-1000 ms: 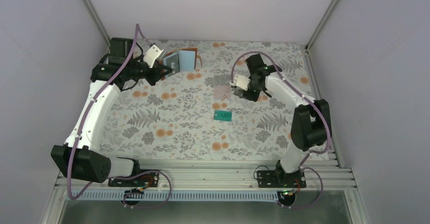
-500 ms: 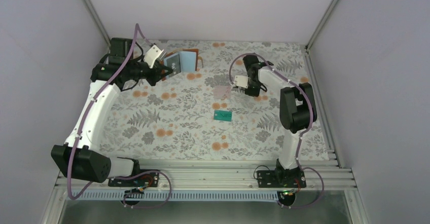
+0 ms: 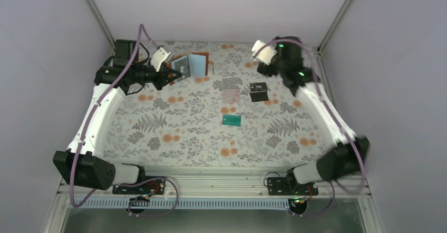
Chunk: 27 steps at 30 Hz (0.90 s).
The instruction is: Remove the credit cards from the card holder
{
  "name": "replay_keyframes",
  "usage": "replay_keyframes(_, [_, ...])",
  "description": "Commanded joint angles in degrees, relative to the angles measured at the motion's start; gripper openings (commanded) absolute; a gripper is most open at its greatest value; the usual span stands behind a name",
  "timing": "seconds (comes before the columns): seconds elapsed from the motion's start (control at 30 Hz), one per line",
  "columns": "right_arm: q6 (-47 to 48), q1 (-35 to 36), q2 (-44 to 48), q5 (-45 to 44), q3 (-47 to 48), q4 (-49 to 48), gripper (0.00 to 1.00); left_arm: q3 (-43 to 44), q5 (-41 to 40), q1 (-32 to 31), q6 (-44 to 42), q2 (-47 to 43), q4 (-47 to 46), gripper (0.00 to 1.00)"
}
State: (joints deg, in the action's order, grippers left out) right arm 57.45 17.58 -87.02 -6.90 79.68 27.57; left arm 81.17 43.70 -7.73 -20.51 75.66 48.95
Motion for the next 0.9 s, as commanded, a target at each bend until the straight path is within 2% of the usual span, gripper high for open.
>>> replay_keyframes(0.0, [-22.55, 1.32, 19.25, 23.75, -4.42, -17.47, 1.0, 1.02, 3.09, 0.08, -0.58, -0.01, -0.17, 0.02])
replay_keyframes(0.03, [-31.97, 2.1, 22.33, 33.38, -5.96, -21.46, 1.0, 1.16, 3.37, 0.08, -0.41, 0.07, -0.2, 0.02])
replay_keyframes(0.1, [-44.7, 5.29, 25.84, 43.56, -9.16, -27.81, 1.0, 1.25, 3.26, 0.08, 0.11, 0.29, -0.57, 0.02])
replay_keyframes(0.27, [-62.88, 20.69, 21.11, 51.75, -14.25, -44.59, 1.0, 1.16, 2.47, 0.08, 1.48, 0.66, -1.69, 0.02])
replay_keyframes(0.33, [-67.44, 25.55, 17.41, 51.33, -14.0, -50.16, 0.99, 1.14, 2.02, 0.08, 1.91, 0.55, -2.04, 0.02])
replay_keyframes(0.37, [-69.64, 27.38, 15.39, 50.88, -13.3, -52.09, 0.94, 1.1, 1.87, 0.08, 2.03, 0.42, -2.17, 0.02])
replay_keyframes(0.4, [-72.19, 28.78, 13.47, 50.54, -12.34, -53.34, 0.79, 1.1, 1.7, 0.08, 2.12, 0.4, -2.25, 0.02])
replay_keyframes(0.47, [-77.1, 29.93, 9.19, 48.87, -9.89, -54.27, 0.62, 1.26, 1.46, 0.08, 2.27, 0.37, -2.36, 0.02])
replay_keyframes(0.67, [-84.85, 29.64, -0.34, 43.56, -6.65, -53.62, 0.5, 1.36, 2.79, 0.08, 2.03, 0.22, -2.01, 0.02])
replay_keyframes(0.8, [-87.84, 25.5, -1.81, 37.6, -6.75, -48.61, 0.38, 1.45, 6.39, 0.08, 0.18, -0.45, -0.78, 0.02])
replay_keyframes(0.87, [-87.19, 23.39, -1.37, 36.73, -7.33, -47.34, 0.35, 1.46, 9.32, 0.04, -1.2, -0.67, 0.25, 0.02])
